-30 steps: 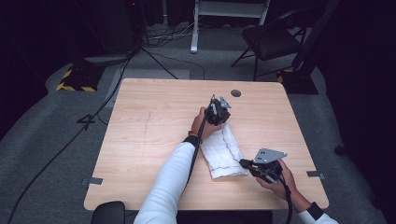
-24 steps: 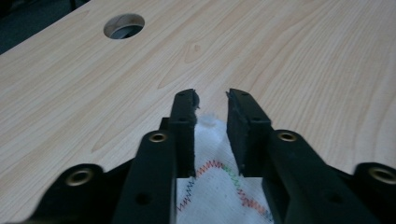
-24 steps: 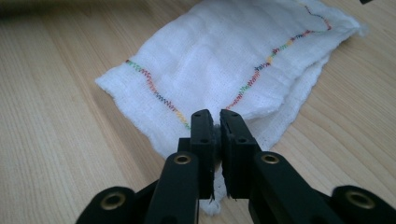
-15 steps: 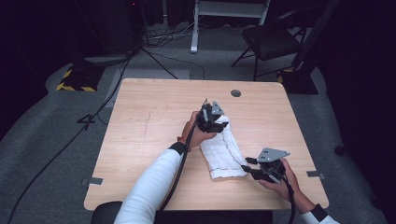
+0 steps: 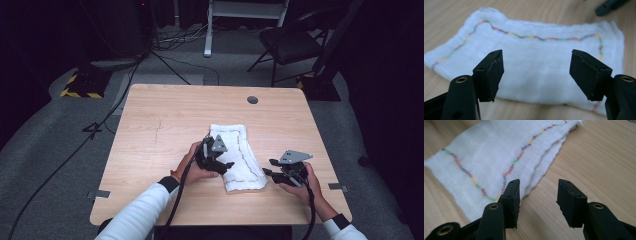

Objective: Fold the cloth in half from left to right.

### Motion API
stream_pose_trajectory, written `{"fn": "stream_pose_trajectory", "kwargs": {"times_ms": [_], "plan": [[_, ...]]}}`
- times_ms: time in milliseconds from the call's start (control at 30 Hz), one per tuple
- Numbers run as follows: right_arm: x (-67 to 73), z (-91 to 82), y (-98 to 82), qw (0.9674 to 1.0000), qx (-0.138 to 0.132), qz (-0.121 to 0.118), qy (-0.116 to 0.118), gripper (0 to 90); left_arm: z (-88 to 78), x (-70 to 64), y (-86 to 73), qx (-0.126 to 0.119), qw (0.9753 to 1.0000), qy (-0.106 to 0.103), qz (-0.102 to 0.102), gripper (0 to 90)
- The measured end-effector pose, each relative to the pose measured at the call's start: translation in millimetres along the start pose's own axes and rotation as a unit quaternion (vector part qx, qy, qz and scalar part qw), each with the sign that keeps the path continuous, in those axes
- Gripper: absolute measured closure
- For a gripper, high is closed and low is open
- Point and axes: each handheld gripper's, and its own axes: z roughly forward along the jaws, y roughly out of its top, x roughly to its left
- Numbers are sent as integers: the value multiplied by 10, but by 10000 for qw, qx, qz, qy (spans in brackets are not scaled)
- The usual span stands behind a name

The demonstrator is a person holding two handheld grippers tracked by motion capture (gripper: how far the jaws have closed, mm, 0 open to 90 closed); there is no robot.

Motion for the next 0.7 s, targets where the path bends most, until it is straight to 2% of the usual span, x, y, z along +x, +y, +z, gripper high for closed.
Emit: {"fn": "stream_pose_trajectory", "kwargs": {"times_ms": [100, 167, 233, 333, 467, 567, 700], "plan": [[-50, 62, -31, 9999, 110, 25, 36, 538, 60, -121, -81, 226, 9996, -112, 147, 277], [-53, 92, -39, 9998, 159, 9, 88, 539, 107, -168, -117, 328, 9992, -113, 208, 277], [-42, 119, -42, 9997, 204, -76, 144, 544, 144, -187, -144, 434, 9986, -167, 250, 294], [-13, 161, -52, 9992, 314, -160, 209, 566, 174, -181, -175, 534, 9980, -281, 206, 343], [30, 198, -70, 9982, 432, -253, 321, 611, 182, -183, -215, 550, 9978, -317, 171, 376], [53, 190, -73, 9976, 450, -298, 432, 646, 152, -198, -240, 565, 9977, -300, 227, 398], [148, 178, -73, 9952, 499, -449, 711, 677, 93, -208, -299, 563, 9974, -370, 242, 417]]}}
